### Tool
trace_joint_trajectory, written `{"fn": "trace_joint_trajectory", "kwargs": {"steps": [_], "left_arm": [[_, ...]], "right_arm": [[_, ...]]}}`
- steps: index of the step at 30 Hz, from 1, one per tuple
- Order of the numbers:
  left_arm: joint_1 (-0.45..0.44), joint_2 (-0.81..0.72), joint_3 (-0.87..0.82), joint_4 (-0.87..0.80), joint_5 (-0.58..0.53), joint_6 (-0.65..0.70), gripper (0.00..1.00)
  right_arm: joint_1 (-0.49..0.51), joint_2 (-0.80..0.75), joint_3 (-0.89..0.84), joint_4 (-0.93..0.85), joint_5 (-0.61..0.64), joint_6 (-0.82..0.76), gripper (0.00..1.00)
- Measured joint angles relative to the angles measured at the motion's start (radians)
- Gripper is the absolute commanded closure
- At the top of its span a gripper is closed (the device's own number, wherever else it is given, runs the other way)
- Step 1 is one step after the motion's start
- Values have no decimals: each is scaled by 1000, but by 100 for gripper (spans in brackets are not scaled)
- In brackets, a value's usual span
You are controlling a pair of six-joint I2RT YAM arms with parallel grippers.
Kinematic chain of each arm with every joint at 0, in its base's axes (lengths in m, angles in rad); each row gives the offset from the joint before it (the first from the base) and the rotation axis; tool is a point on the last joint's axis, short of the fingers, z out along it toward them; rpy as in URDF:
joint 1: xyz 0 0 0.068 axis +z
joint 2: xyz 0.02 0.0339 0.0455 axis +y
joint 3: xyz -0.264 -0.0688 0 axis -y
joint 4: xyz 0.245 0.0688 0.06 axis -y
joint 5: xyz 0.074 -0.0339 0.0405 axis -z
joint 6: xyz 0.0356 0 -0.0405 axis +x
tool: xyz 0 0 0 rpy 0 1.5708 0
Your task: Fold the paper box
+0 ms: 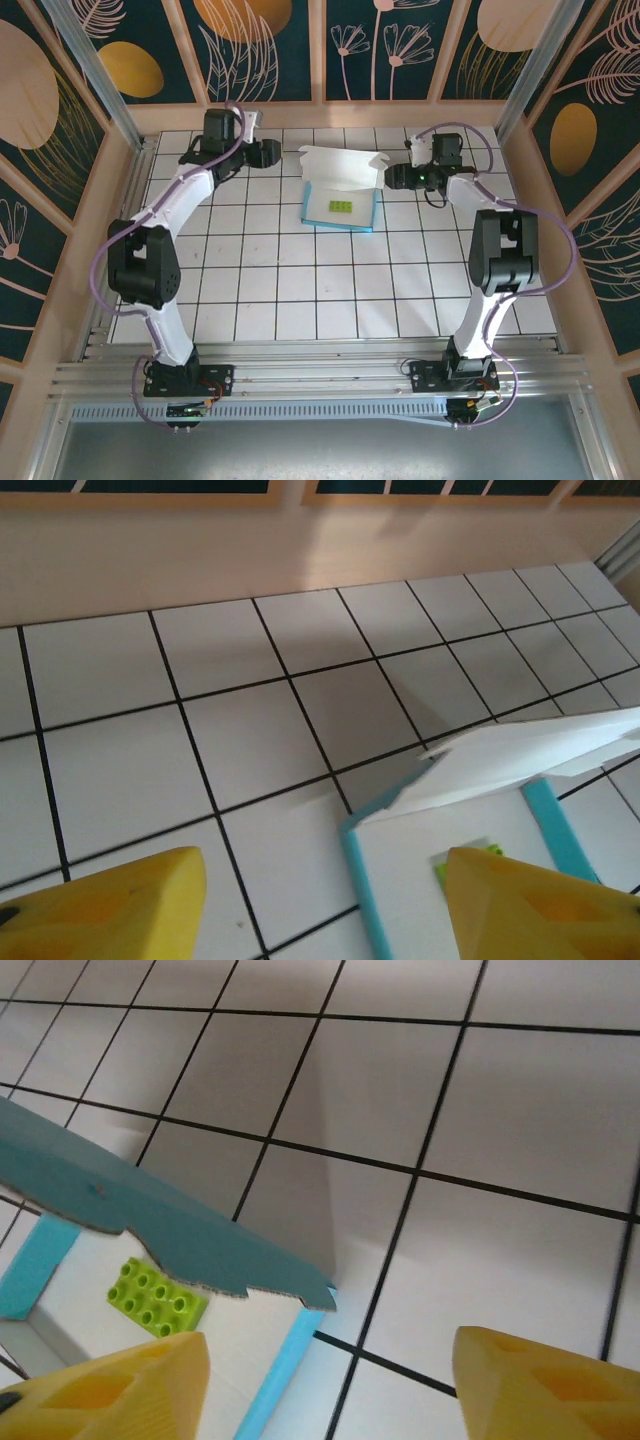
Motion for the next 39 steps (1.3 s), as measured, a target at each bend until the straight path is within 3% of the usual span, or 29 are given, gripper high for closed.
{"fn": "trace_joint_trajectory", "kwargs": {"steps": [5,12,25,32,39], "left_arm": [[2,119,121,-82,91,123,32],[-9,177,165,-108,153,290,28],[-2,240,156,-100,380,723,23],[9,333,201,-97,482,845,21],[12,399,274,9,466,814,21]], "right_arm": [[0,32,27,8,-66,-51,49],[5,58,79,13,-99,-117,74],[12,74,100,3,-146,-269,96],[14,74,107,-20,-167,-375,99],[19,74,116,-45,-188,-462,100]]}}
